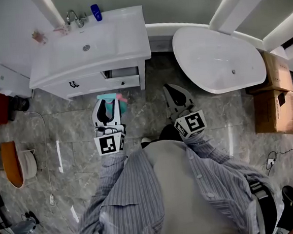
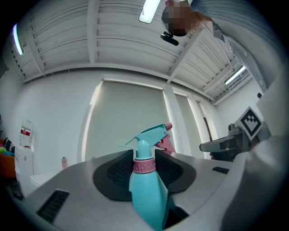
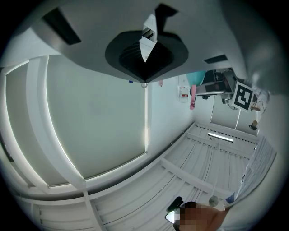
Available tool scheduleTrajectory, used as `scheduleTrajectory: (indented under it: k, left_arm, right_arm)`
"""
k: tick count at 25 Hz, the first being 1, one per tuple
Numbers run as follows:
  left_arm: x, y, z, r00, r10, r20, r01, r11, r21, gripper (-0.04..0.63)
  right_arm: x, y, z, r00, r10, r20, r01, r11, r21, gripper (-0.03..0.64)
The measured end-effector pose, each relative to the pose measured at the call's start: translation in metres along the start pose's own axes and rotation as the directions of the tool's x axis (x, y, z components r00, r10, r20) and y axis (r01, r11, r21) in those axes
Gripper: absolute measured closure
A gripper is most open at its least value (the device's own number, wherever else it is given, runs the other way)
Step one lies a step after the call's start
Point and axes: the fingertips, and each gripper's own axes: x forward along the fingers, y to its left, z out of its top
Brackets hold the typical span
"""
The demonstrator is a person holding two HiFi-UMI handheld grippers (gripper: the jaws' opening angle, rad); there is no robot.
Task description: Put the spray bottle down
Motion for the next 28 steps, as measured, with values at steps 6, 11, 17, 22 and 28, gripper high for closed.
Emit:
scheduleTrajectory:
  k: [6,11,17,22,28]
  left_arm:
    - [0.003,0.018,-0.004,1.0,0.014,0.004,-0.014,1.0,-0.015,0.451]
    - [0.019,0.032,-0.008,1.0,0.024,0.005,-0.024,1.0,-0.019,0.451]
    - [0.056,0.05,-0.025,0.999,0.051,-0.019,-0.052,0.999,-0.01,0.451]
    - [0.114,0.072,-0.037,0.996,0.09,-0.026,-0.09,0.996,0.008,0.451]
    - [0.212,0.089,-0.045,0.993,0.116,-0.029,-0.115,0.993,0.029,0.451]
  right_arm:
    - [0.014,0.005,0.0,1.0,0.001,-0.008,-0.001,1.0,-0.016,0.601]
    - [0.035,0.002,-0.002,1.0,0.016,-0.011,-0.017,1.0,-0.021,0.601]
    - [0.081,-0.022,-0.013,0.999,0.04,-0.019,-0.04,0.999,0.004,0.601]
    - [0.142,-0.062,-0.018,0.997,0.071,-0.004,-0.071,0.997,0.019,0.601]
    - [0.227,-0.124,-0.015,0.992,0.123,0.003,-0.123,0.992,0.025,0.601]
